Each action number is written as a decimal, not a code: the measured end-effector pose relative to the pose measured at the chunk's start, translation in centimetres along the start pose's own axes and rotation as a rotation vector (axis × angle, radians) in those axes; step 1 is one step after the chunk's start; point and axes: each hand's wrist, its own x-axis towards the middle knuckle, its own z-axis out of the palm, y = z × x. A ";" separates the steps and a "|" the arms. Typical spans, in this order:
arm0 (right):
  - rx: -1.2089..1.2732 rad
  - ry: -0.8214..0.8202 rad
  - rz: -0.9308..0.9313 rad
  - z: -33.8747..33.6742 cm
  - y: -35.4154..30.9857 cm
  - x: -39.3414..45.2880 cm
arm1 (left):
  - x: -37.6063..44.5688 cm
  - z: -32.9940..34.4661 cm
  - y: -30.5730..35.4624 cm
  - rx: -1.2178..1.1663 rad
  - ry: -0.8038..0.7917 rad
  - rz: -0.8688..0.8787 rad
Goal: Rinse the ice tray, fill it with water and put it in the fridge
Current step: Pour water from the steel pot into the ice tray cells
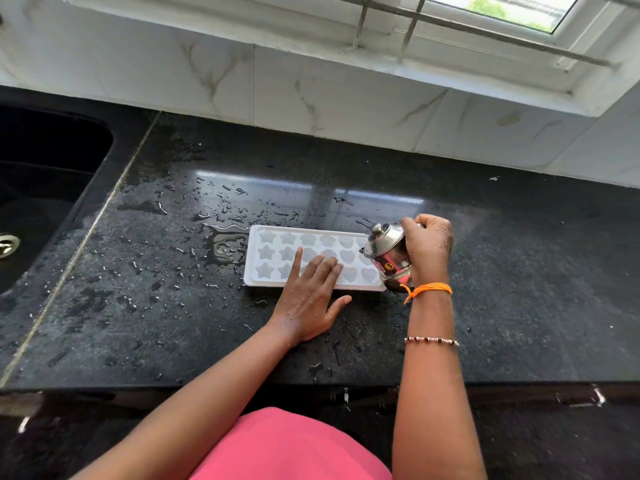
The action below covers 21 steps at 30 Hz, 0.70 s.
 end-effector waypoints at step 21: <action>0.598 0.009 0.221 -0.1 0.9 -0.2 | -1.7 -0.9 -0.6 -0.040 0.044 -0.095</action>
